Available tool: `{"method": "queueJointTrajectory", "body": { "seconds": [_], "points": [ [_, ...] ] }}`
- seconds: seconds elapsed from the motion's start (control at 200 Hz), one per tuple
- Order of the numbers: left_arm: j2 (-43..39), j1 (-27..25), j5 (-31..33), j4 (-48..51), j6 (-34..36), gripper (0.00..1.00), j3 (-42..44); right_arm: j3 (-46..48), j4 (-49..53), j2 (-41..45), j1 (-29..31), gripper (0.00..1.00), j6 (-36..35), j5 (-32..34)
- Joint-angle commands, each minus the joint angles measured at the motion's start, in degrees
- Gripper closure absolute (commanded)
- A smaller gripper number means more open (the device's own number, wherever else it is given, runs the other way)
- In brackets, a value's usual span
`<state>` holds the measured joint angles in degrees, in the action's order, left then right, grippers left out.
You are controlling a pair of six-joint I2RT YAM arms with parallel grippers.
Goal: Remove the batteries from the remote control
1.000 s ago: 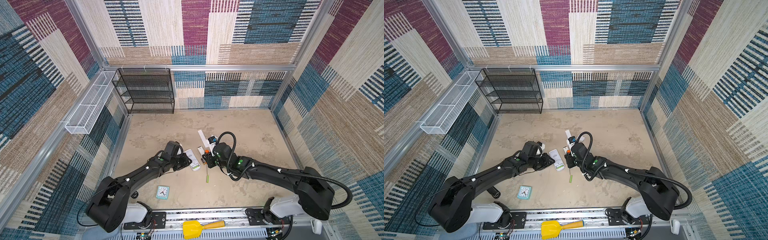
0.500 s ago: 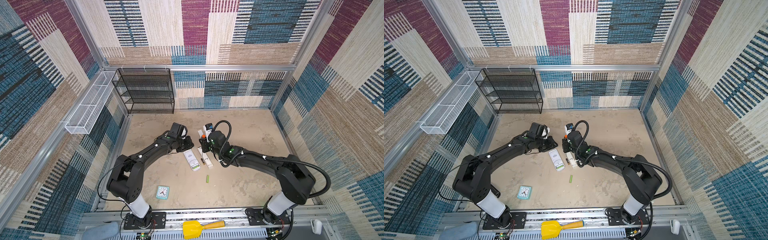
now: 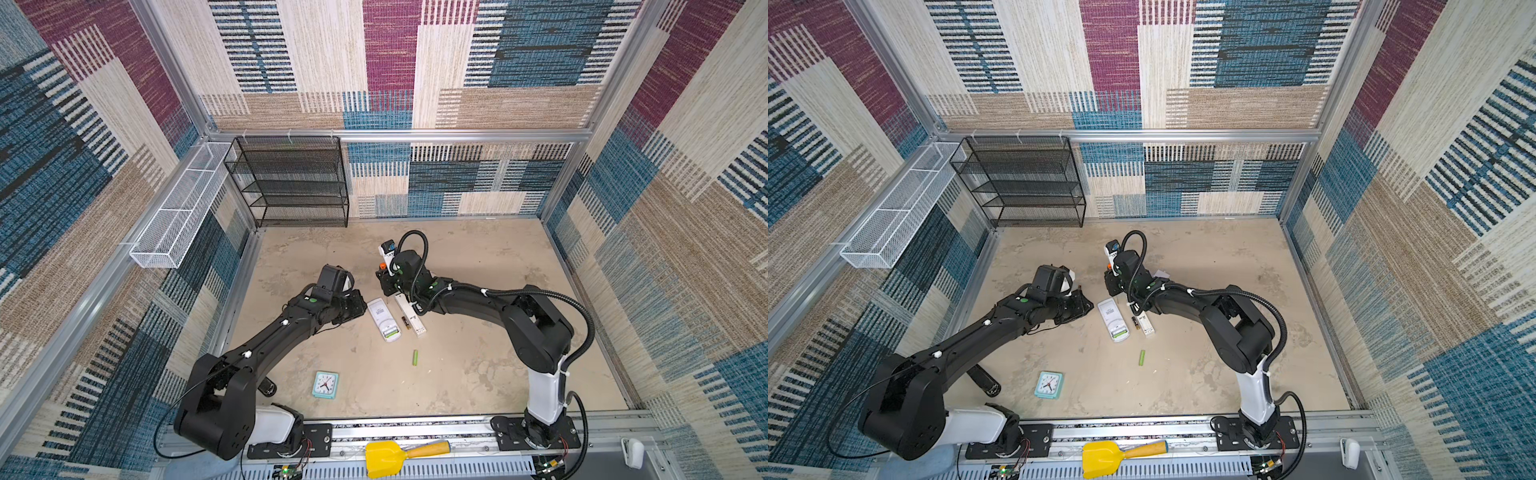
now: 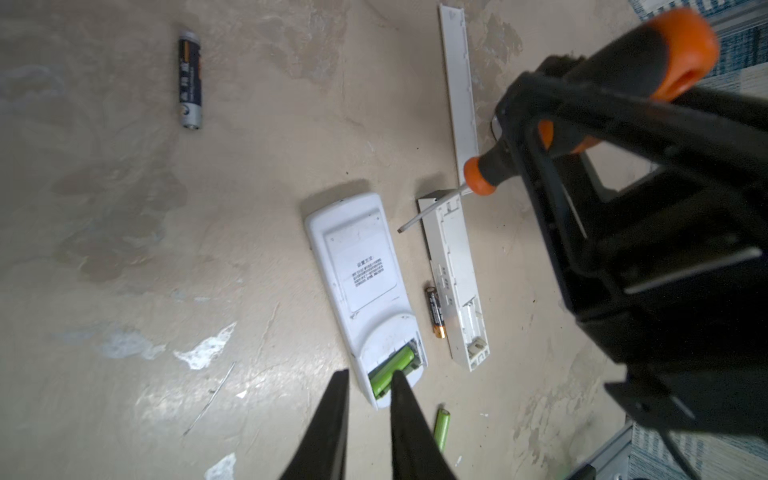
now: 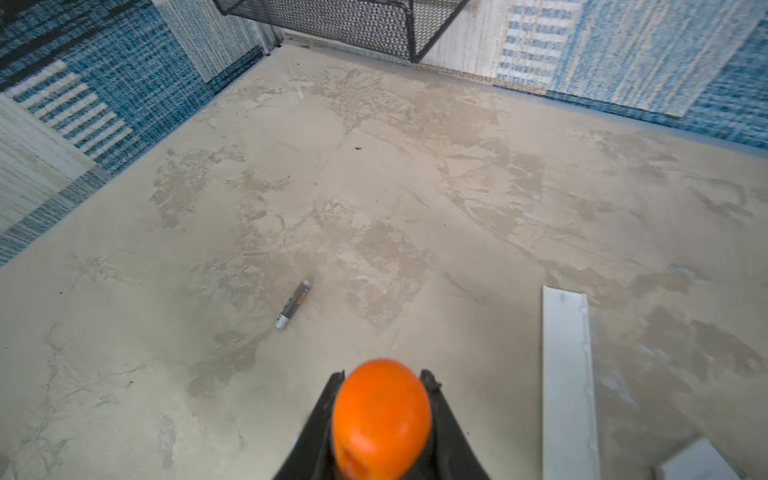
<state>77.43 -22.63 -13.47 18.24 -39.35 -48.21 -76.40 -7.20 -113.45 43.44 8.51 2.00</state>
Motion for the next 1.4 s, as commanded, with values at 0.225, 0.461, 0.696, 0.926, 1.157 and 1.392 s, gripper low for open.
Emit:
{"method": "queueJointTrajectory", "body": {
  "seconds": [0.225, 0.461, 0.696, 0.926, 1.157, 1.392],
  "points": [
    [-4.5, 0.1, 2.3, 1.4, -1.9, 0.78, 3.9, -3.6, -0.5, -2.3, 0.7, 1.00, -1.9, -11.9],
    [-6.7, 0.1, 2.6, 2.2, -1.9, 0.78, 5.0, -2.0, -0.1, -0.9, 1.5, 1.00, -0.3, -16.1],
    [-7.7, 0.1, 1.9, 2.1, -2.4, 0.78, 6.0, -1.3, 1.5, 2.3, 2.4, 1.00, 2.4, -15.8],
    [-6.7, -0.5, -0.1, 1.0, -3.2, 0.79, 5.8, -1.4, 6.9, 7.9, 2.4, 1.00, 5.5, -2.3],
    [-1.8, -2.3, -0.9, -1.2, -3.3, 0.79, 5.1, 5.9, 8.6, 13.2, 2.4, 1.00, 12.9, 9.4],
    [6.3, -3.2, -2.9, -2.7, -2.5, 0.79, 0.2, 8.5, 11.0, 12.4, 2.9, 1.00, 18.2, 13.1]
  ]
}}
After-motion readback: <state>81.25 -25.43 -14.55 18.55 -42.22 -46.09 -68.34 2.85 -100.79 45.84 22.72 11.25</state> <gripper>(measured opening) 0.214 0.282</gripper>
